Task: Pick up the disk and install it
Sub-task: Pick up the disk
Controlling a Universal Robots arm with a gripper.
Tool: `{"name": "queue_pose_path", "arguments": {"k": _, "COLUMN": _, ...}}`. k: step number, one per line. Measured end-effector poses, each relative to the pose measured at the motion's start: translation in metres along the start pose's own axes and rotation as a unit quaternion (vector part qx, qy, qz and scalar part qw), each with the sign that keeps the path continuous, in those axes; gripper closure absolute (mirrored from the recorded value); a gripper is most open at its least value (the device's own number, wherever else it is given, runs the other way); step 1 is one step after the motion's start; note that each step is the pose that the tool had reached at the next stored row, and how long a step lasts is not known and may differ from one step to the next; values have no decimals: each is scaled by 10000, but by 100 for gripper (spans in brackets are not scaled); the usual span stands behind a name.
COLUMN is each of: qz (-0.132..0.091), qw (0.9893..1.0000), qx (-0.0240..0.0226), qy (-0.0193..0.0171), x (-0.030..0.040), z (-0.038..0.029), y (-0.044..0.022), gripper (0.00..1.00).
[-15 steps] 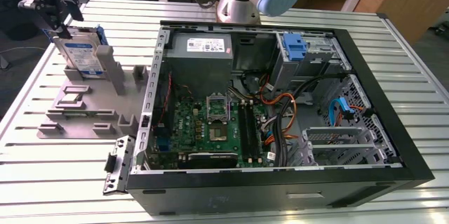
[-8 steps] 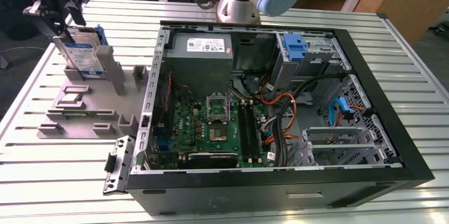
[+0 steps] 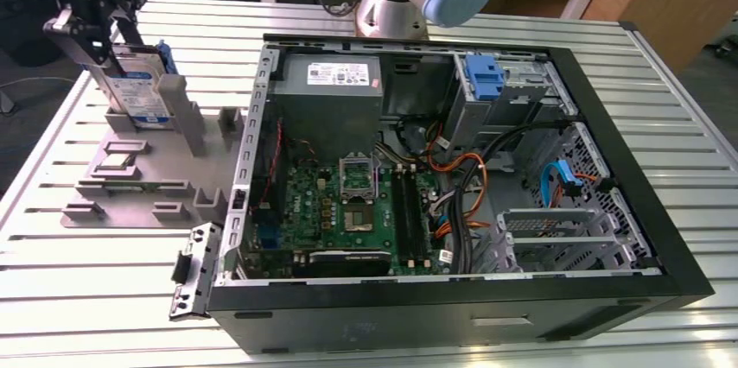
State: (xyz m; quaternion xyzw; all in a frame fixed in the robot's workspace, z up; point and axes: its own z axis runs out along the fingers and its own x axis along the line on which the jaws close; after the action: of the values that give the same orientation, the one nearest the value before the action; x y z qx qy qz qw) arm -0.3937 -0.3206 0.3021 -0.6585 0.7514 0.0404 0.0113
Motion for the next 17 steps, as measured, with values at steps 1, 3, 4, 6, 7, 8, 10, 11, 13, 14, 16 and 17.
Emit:
{"name": "queue_pose_path", "arguments": {"k": 1, "qz": -35, "qw": 10000, "qx": -2, "qy": 1, "x": 0, "z": 3, "y": 0, "gripper": 35}}
{"name": "queue_pose_path", "arguments": {"k": 3, "qz": -124, "qw": 9999, "qx": -9, "qy": 6, "x": 1, "z": 9, "y": 0, "gripper": 35}}
{"name": "queue_pose_path", "arguments": {"k": 4, "qz": -164, "qw": 9999, "qx": -12, "qy": 10, "x": 1, "z": 11, "y": 0, "gripper": 35}}
{"name": "queue_pose_path", "arguments": {"k": 6, "qz": -248, "qw": 9997, "qx": -18, "qy": 14, "x": 1, "z": 13, "y": 0, "gripper": 35}}
{"name": "queue_pose_path", "arguments": {"k": 7, "qz": -293, "qw": 9996, "qx": -21, "qy": 16, "x": 1, "z": 14, "y": 0, "gripper": 35}}
{"name": "queue_pose_path", "arguments": {"k": 8, "qz": -335, "qw": 9994, "qx": -23, "qy": 17, "x": 1, "z": 14, "y": 0, "gripper": 35}}
{"name": "queue_pose_path", "arguments": {"k": 10, "qz": -382, "qw": 9993, "qx": -26, "qy": 19, "x": 1, "z": 15, "y": 0, "gripper": 35}}
{"name": "queue_pose_path", "arguments": {"k": 11, "qz": -389, "qw": 9992, "qx": -26, "qy": 19, "x": 1, "z": 14, "y": 0, "gripper": 35}}
{"name": "queue_pose_path", "arguments": {"k": 13, "qz": -393, "qw": 9992, "qx": -27, "qy": 20, "x": 0, "z": 6, "y": 0, "gripper": 35}}
{"name": "queue_pose_path", "arguments": {"k": 14, "qz": -394, "qw": 9992, "qx": -27, "qy": 20, "x": 0, "z": 1, "y": 1, "gripper": 35}}
{"name": "queue_pose_path", "arguments": {"k": 16, "qz": -394, "qw": 9992, "qx": -26, "qy": 20, "x": 0, "z": -4, "y": 1, "gripper": 35}}
{"name": "queue_pose_path", "arguments": {"k": 17, "qz": -395, "qw": 9992, "qx": -25, "qy": 19, "x": 0, "z": -3, "y": 1, "gripper": 35}}
